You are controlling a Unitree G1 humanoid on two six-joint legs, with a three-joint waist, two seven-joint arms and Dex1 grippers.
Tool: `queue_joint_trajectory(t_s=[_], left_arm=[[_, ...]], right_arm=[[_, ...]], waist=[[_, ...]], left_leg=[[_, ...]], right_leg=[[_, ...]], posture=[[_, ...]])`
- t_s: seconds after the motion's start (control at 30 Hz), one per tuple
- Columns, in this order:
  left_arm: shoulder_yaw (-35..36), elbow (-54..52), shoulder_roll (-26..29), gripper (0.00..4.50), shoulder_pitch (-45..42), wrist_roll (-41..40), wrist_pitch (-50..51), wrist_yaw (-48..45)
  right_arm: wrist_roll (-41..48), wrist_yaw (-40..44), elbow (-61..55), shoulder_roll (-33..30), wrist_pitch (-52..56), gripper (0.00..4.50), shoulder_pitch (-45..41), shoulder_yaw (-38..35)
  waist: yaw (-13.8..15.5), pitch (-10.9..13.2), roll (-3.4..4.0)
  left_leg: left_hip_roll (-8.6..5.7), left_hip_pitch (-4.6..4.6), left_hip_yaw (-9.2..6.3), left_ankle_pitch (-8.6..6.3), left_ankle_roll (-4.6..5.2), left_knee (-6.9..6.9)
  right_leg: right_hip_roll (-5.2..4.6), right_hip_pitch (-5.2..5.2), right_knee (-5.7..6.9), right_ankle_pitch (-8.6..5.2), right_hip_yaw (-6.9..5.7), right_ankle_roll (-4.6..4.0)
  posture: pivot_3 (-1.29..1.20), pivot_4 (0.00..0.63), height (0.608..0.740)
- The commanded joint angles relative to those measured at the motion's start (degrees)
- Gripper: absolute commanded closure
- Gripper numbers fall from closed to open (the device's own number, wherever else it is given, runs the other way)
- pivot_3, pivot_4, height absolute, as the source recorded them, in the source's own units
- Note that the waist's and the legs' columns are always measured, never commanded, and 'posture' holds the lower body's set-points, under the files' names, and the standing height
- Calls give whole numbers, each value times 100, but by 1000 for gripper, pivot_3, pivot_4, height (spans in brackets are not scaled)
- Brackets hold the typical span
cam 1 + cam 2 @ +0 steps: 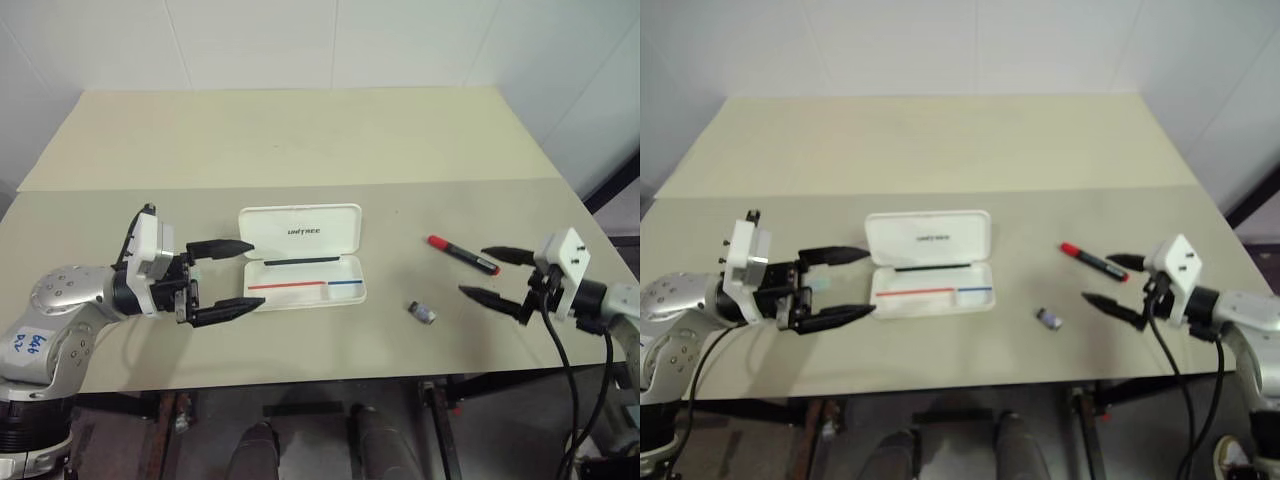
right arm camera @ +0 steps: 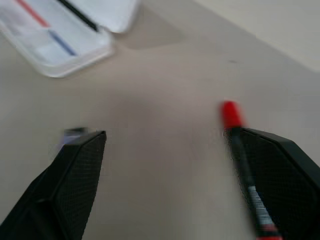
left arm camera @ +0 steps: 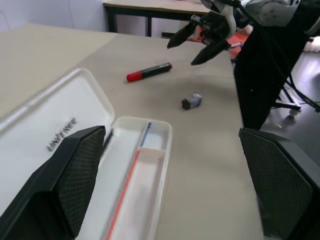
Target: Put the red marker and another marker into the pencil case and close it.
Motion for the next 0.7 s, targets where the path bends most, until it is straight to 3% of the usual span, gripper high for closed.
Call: queue_joint_trajectory(t_s=[0.03,0.37,0.63,0.7], left_arm=[[70,47,80,12,-144,-29,-44,3],[88,62,193,12,-296,28,-70,5],[210,14,277,12,-291,16,-83,57],[216,12,291,0,-275,22,-109,61]], right_arm=[[-302,233,767,-51,-434,0,-525,227],[-1265,721,3988,203,-1574,0,-2484,1014],[-1787,718,5563,202,-2145,0,-3022,1135],[-1841,722,5783,188,-2191,408,-3050,1112]], waist=[[-38,0,0],[-62,3,5],[-65,6,10],[-69,6,10]], left_leg=[[0,-1,0,0,0,-2],[-1,-5,-1,-2,-1,-34],[-1,-3,-1,-2,-2,-41],[-1,-1,-1,-2,-2,-40]], right_leg=[[0,-1,-1,0,0,1],[0,-16,11,-10,2,18],[0,-16,15,-9,2,23],[0,-16,16,-10,2,22]], posture=[[0,150,740],[0,150,740],[0,150,740],[0,150,740]])
